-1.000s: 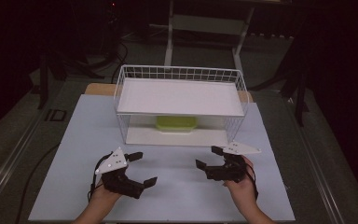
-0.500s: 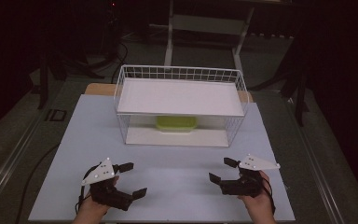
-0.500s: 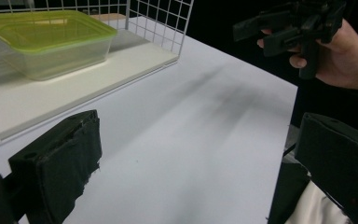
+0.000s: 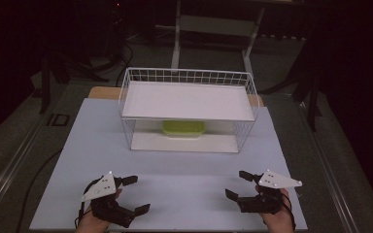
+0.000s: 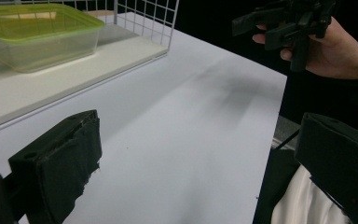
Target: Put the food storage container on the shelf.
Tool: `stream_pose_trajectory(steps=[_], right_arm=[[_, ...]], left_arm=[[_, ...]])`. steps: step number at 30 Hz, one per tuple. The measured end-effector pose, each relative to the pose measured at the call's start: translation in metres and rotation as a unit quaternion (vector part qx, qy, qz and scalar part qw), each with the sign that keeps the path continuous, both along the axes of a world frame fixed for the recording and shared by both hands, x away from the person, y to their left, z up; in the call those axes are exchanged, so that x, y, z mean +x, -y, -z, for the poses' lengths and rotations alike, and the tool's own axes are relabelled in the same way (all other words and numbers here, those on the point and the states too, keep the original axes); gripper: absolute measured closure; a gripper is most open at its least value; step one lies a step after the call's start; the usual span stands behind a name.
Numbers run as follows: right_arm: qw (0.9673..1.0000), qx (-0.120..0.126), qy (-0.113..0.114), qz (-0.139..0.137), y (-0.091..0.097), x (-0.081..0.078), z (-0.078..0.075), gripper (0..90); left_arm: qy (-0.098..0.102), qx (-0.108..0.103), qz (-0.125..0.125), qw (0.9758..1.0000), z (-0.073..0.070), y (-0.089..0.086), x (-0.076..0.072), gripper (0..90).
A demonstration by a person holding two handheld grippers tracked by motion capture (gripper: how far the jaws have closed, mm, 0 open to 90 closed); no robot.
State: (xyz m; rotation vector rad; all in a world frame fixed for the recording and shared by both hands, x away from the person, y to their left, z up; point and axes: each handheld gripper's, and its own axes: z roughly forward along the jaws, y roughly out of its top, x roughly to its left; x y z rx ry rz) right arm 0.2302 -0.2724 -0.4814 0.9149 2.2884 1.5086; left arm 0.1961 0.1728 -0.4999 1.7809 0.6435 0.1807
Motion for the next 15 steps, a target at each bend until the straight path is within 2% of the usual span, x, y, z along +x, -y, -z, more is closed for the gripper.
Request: stream_pose_trajectory(steps=[9,15], right_arm=[[0.9995,-0.017,0.003,-0.026,0.004,0.009,0.017,15.1],[0.9991,-0.013,-0.005,-0.04,0.003,0.011,0.024,15.1]], left_arm=[[0.003,0.006,0.0,1.0,0.009,0.001,0.003,1.5],[-0.005,0.018,0.002,0.9998,0.017,0.002,0.002,1.4]])
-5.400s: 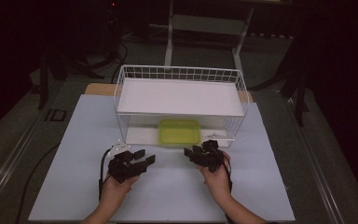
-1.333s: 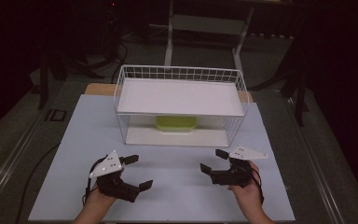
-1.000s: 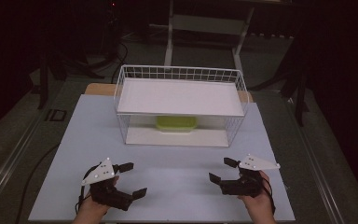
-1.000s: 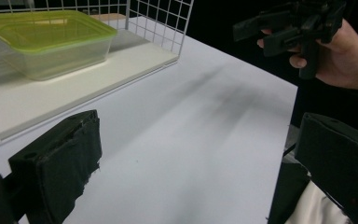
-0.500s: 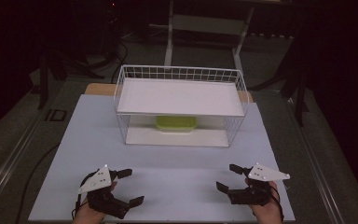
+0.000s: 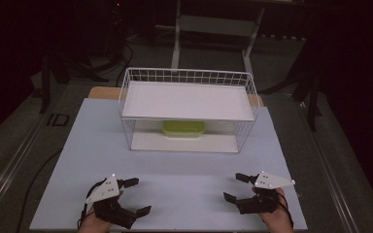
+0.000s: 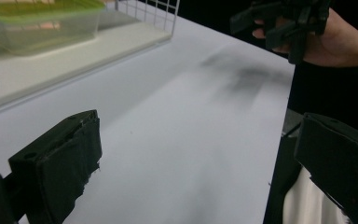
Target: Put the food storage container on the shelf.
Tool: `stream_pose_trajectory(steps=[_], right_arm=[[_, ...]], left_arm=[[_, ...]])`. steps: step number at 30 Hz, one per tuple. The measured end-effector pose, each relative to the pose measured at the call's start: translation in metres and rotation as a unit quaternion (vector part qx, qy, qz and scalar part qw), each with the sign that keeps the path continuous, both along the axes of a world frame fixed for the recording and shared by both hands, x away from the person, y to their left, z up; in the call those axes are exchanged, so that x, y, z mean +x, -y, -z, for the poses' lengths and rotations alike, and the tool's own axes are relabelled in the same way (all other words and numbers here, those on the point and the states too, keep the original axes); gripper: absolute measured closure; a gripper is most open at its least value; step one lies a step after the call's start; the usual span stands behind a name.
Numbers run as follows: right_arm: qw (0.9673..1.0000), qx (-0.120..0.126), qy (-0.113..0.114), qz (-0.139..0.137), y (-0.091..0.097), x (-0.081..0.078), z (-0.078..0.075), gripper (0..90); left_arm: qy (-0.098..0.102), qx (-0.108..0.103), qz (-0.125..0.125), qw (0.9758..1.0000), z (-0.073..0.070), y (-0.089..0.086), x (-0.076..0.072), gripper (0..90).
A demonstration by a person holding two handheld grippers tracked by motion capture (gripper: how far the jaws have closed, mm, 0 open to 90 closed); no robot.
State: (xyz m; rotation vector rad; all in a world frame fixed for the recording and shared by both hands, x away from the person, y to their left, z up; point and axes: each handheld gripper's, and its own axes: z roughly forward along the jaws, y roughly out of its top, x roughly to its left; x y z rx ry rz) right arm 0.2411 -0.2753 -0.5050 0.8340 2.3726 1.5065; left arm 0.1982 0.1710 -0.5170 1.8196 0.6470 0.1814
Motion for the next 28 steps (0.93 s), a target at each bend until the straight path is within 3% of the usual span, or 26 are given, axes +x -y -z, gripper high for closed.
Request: stream_pose_trajectory(steps=[4,9,17,28], right_arm=[[0.9999,0.006,0.009,-0.005,0.0001,-0.0004,0.0012,15.1],[0.9998,-0.004,0.01,-0.015,-0.0024,-0.0005,0.0032,15.1],[0.9996,0.011,0.023,-0.011,-0.0007,-0.0001,-0.004,15.0],[0.9999,0.009,0.012,-0.006,-0.0003,0.0027,-0.001,15.1]], left_arm=[[0.009,0.0,0.001,1.0,0.001,0.0008,-0.0006,1.4],[0.012,-0.007,-0.01,0.9999,0.0004,0.001,0.0012,1.4],[0.026,-0.023,-0.025,0.9991,-0.0069,-0.0031,-0.0005,1.4],[0.026,-0.025,-0.029,0.9989,-0.0072,-0.0054,0.0016,1.4]])
